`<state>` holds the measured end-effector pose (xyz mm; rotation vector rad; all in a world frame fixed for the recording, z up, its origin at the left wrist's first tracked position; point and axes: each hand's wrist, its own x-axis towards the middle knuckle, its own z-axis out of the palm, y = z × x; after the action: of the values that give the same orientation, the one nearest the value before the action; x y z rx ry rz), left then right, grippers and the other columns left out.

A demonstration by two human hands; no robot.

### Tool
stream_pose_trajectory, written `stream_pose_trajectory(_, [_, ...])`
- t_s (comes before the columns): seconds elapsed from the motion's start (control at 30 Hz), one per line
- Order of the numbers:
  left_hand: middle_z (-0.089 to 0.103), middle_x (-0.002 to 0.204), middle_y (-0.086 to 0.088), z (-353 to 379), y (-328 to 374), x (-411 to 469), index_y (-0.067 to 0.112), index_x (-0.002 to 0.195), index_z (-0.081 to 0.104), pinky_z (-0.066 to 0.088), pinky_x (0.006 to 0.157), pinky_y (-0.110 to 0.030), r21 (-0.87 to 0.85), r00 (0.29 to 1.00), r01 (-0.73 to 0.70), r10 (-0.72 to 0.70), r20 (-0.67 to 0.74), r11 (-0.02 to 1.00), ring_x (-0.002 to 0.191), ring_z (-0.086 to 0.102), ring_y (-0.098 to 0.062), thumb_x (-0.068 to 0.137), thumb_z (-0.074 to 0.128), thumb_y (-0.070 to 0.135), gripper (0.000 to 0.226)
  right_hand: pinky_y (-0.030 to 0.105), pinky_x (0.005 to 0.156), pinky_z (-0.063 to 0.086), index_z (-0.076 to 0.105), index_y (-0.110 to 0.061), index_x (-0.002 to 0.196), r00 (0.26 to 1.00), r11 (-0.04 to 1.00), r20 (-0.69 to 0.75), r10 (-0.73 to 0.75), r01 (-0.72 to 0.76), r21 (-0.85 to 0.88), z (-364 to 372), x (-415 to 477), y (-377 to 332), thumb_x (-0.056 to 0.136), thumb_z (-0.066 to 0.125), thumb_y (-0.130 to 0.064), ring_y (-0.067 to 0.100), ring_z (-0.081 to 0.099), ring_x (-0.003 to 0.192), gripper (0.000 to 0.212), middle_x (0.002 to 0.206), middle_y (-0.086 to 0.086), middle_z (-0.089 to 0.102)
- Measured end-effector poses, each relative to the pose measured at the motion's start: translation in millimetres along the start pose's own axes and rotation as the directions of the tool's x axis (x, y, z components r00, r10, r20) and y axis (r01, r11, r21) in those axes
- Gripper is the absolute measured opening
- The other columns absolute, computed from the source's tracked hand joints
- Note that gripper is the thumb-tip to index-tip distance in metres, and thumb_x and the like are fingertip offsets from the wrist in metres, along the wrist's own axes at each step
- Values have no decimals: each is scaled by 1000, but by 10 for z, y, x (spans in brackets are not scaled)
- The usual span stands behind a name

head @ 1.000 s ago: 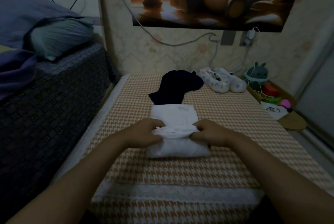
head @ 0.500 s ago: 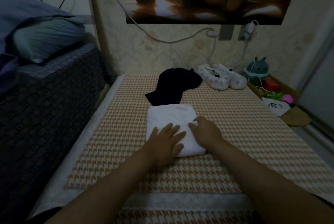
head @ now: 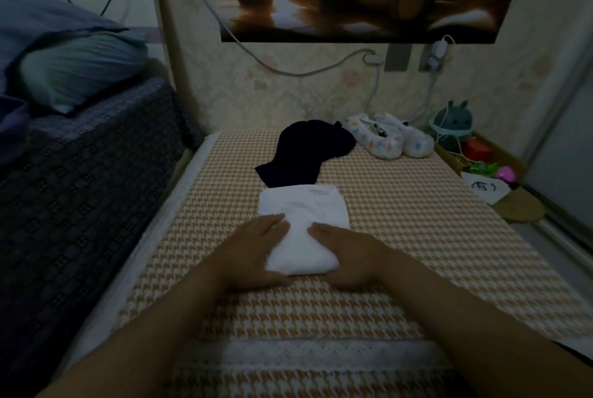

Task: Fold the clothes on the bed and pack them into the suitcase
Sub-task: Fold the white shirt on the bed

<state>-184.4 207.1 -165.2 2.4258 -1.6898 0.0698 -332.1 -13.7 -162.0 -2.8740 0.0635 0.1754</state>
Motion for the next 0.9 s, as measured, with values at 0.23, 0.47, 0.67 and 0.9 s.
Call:
stream_pose_trajectory(0.23, [72,105,-3,8,-152,-257,22,113,68,48,81,-19,-35,962,-125,112,-248,992,88,69,-17,88,51,43,36,27,114,23,9,-32,155,993,990,-47,112,-108,93,-18,42,-27,96,52,-35,21,28,142,73,161,0,17])
stream_pose_trajectory(0.47, [75,87,2,-140,-187,-246,23,92,79,51,64,-18,4,970,-111,109,-218,994,71,69,-11,81,60,41,28,27,114,23,10,-28,155,994,994,-21,108,-109,-1,-71,8,23,99,49,-28,23,31,141,68,159,-2,22])
stream_pose_trajectory(0.67, [63,86,-3,-198,-98,-186,20,85,63,40,60,-27,118,994,16,-3,-113,993,77,59,-23,77,67,39,21,29,121,8,-1,-26,155,997,995,48,57,-53,-81,8,12,43,89,58,-29,13,-2,149,89,161,-6,-10])
stream_pose_trajectory(0.9, [46,144,-16,125,9,-20,11,149,33,40,108,-43,33,1000,7,-6,-28,999,131,46,-31,74,43,60,90,32,119,13,10,-31,154,992,991,42,121,-118,-59,-44,64,-7,87,62,-41,19,7,149,86,162,-1,-1])
